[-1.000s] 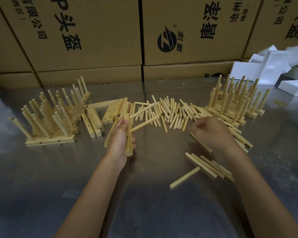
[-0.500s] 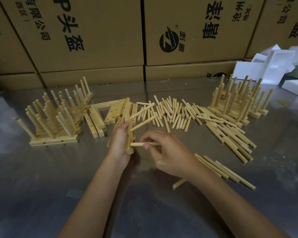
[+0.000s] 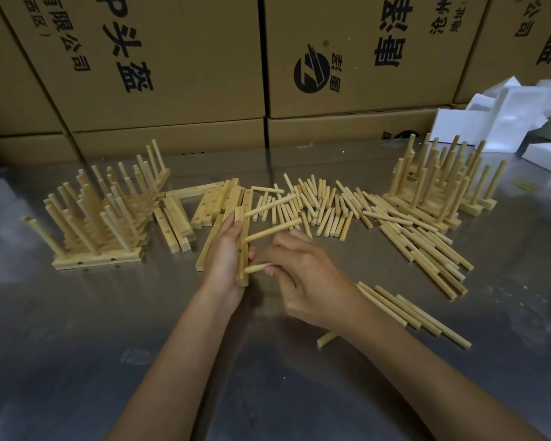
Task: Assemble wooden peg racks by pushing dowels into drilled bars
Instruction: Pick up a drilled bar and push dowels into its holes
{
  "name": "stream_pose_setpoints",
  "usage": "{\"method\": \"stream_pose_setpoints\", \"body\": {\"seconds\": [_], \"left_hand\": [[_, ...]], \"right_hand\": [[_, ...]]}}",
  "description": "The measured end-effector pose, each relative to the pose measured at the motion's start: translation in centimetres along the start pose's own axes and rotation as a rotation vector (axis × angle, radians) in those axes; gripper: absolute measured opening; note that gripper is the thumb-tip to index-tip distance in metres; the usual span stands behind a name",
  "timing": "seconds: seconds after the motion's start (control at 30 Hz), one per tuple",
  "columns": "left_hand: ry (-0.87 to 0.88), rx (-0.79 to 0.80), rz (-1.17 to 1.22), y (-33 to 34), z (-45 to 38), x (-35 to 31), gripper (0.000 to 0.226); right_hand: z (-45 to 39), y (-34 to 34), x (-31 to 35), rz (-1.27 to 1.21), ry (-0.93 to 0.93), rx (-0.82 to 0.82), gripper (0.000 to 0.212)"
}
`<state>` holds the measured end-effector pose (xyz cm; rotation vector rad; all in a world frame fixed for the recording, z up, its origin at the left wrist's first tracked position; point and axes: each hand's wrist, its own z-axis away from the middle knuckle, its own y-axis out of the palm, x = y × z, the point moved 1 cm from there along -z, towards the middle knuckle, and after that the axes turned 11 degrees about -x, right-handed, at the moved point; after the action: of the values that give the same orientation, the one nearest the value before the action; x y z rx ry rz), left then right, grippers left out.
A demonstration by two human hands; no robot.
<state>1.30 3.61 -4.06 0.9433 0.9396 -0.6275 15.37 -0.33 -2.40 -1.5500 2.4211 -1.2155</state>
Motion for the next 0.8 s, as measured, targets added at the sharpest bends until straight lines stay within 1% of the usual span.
{"method": "stream_pose_setpoints", "body": {"seconds": [0.17,0.23,0.37,0.5,0.6,0.63,0.67,0.7,0.77,0.8], "left_hand": [[-0.003,-0.037,-0.001,0.1,-0.1,0.8,0.025],[0.02,-0.038,-0.016,0.2,-0.1,0.7,0.029],[0.04,-0.047,-0.026,0.3,-0.1,0.6,0.025],[0.084,-0.017,-0.037,-0.1,-0.3,0.2,0.032],[0.105,-0.027,-0.035,-0.2,-0.3,0.1,0.031],[0.096,-0.034,-0.02,-0.2,-0.3,0.1,0.033],[0.086,-0.052,0.0,-0.3,-0.4,0.1,0.035],[0.08,-0.08,0.017,-0.4,-0.5,0.0,0.037],[0.088,-0.115,0.06,-0.8,-1.0,-0.3,0.038],[0.094,-0.118,0.089,-0.9,-1.3,-0.5,0.038]], "right_hand": [[-0.2,-0.3,0.1,0.042,0.029,0.041,0.018],[-0.2,-0.4,-0.1,0.01,0.062,0.026,0.02],[-0.2,-0.2,-0.2,-0.022,0.1,0.008,0.02],[-0.1,-0.1,-0.6,-0.092,0.161,-0.051,0.017],[-0.5,-0.5,-0.6,-0.089,0.152,-0.048,0.024],[-0.6,-0.7,-0.6,-0.068,0.143,-0.072,0.028],[-0.7,-0.9,-0.6,-0.059,0.15,-0.133,0.031],[-0.8,-1.1,-0.7,-0.075,0.179,-0.231,0.032],[-0.7,-1.5,-1.0,-0.144,0.315,-0.442,0.025],[-0.6,-1.6,-1.2,-0.187,0.418,-0.483,0.023]]}}
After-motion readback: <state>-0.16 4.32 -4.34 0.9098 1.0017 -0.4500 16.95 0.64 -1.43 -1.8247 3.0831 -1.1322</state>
